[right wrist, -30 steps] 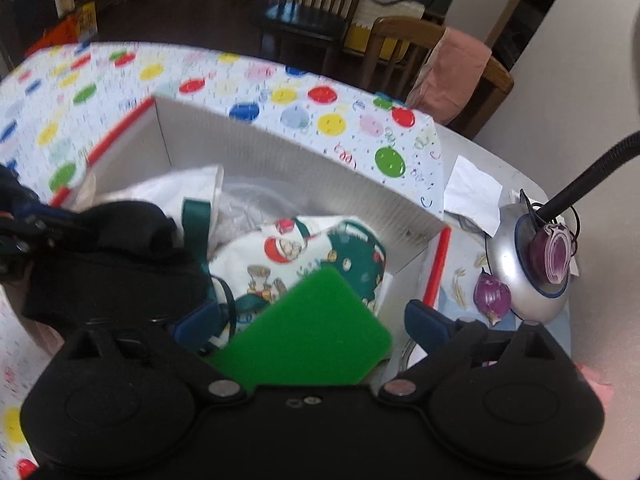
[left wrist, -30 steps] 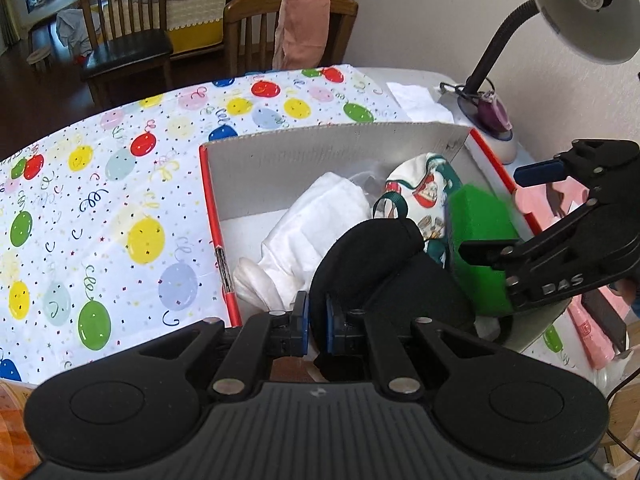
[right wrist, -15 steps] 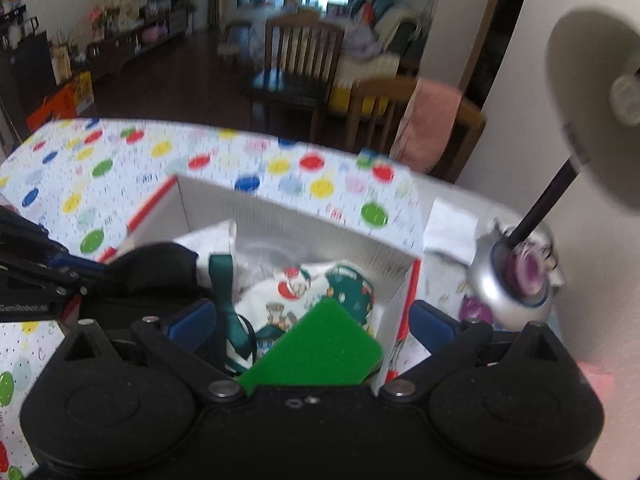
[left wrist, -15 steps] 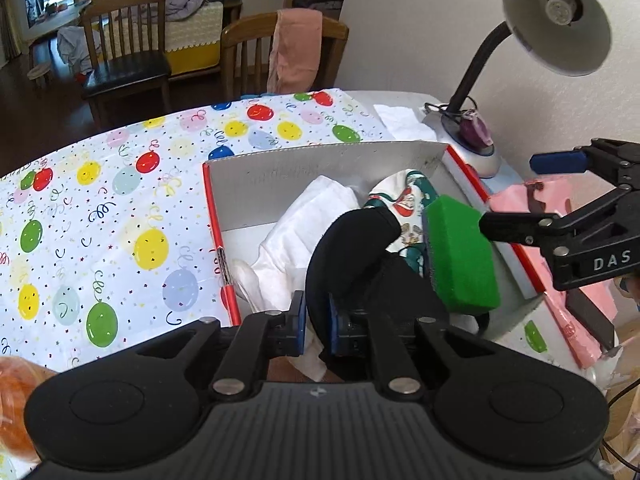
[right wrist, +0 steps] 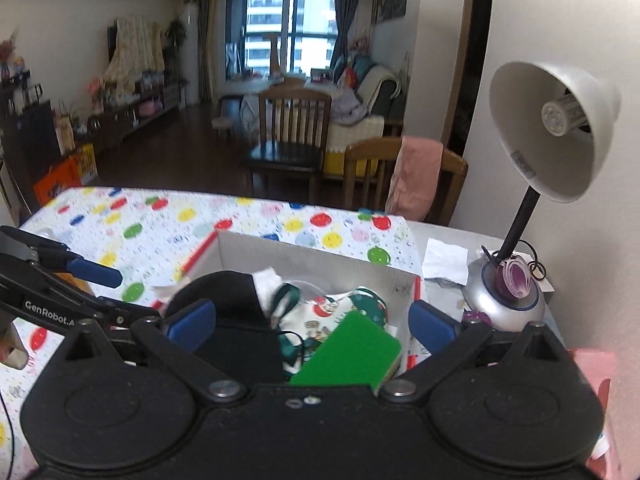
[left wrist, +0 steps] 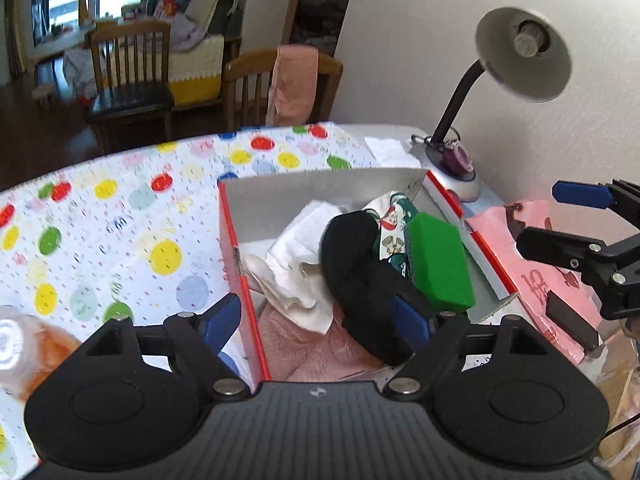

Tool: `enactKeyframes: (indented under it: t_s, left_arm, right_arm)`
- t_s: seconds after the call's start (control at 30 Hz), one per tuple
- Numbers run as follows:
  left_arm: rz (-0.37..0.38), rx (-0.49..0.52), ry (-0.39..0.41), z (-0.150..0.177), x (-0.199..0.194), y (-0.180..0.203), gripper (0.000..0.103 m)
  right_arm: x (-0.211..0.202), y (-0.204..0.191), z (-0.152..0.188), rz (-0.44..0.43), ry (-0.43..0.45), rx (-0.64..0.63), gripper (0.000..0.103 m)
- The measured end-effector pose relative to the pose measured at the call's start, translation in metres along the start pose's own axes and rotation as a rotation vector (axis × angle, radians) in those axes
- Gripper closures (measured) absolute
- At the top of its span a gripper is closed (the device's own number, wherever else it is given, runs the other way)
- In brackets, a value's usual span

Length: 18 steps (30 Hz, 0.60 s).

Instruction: Organize soft objects

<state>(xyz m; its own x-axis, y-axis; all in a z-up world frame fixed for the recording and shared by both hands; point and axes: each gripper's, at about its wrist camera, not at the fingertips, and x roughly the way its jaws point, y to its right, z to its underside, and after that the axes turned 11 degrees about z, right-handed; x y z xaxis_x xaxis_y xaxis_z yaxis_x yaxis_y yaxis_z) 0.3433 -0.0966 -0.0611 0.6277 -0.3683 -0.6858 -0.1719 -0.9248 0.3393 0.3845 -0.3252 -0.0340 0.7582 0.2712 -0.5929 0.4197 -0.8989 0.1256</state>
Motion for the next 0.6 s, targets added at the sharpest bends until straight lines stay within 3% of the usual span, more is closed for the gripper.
enactKeyframes:
  t_s: [0.27,0.47,0.6]
  left_arm:
    - [-0.016,0.081,0.14,0.019,-0.052,0.023,0.02]
    - [-0.104,0.105,0.255,0.039,-0.094,0.039,0.02]
    - [-0.119,0.096,0.286,0.052,-0.115,0.043,0.007]
  right_arm:
    - [-0.041,-0.012,0.016,-0.031,0.072,0.085,0.0]
    - [-0.071,-0.028,0.029,-0.04,0.119,0.11,0.0]
    - [-0.087,-0.037,0.034,-0.066,0.135,0.141,0.0]
